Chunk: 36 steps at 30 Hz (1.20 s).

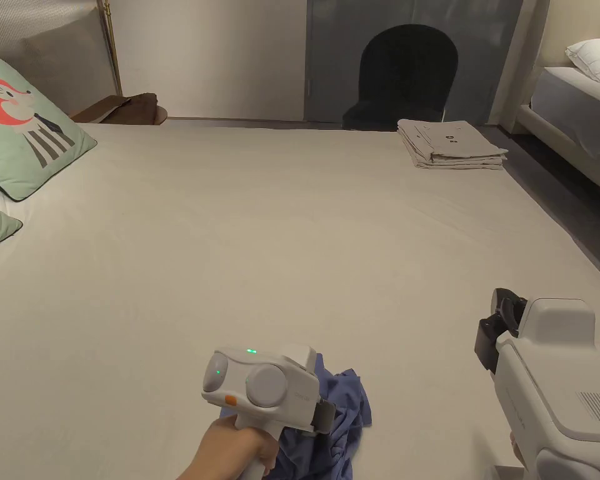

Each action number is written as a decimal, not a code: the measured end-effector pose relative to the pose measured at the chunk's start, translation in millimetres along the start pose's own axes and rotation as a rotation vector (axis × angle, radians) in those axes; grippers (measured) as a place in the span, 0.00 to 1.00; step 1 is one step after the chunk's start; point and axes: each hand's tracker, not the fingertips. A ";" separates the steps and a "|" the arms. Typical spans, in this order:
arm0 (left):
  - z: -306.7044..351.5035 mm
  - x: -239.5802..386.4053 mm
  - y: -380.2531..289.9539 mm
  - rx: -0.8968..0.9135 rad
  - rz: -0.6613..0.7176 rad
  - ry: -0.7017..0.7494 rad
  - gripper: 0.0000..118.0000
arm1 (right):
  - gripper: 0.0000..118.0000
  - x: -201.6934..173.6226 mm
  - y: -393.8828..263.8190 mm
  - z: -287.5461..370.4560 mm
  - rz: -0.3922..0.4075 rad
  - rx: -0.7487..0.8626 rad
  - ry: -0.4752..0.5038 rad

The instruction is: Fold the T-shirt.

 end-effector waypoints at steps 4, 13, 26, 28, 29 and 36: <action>3.4 10.4 -3.0 0.006 -0.023 -0.075 0.64 | 0.00 1.7 -1.9 -0.9 -0.002 -0.006 -0.006; 74.1 -3.5 -3.2 0.383 0.075 -0.136 0.93 | 0.00 -3.4 -0.1 -2.4 -0.007 -0.009 0.004; 62.8 -56.2 -44.7 0.533 0.098 0.164 0.00 | 0.00 -10.5 -0.2 -1.4 -0.004 -0.012 0.020; 50.0 -54.2 -51.1 0.501 0.090 0.162 0.00 | 0.00 -10.0 -1.1 -1.3 -0.001 -0.016 0.019; 45.4 -52.4 -54.2 0.484 0.085 0.162 0.00 | 0.00 -9.0 -2.2 -1.4 0.000 -0.017 0.019; 8.5 -16.7 -61.8 0.416 0.026 0.091 0.00 | 0.00 3.4 -8.0 0.4 -0.003 -0.033 0.000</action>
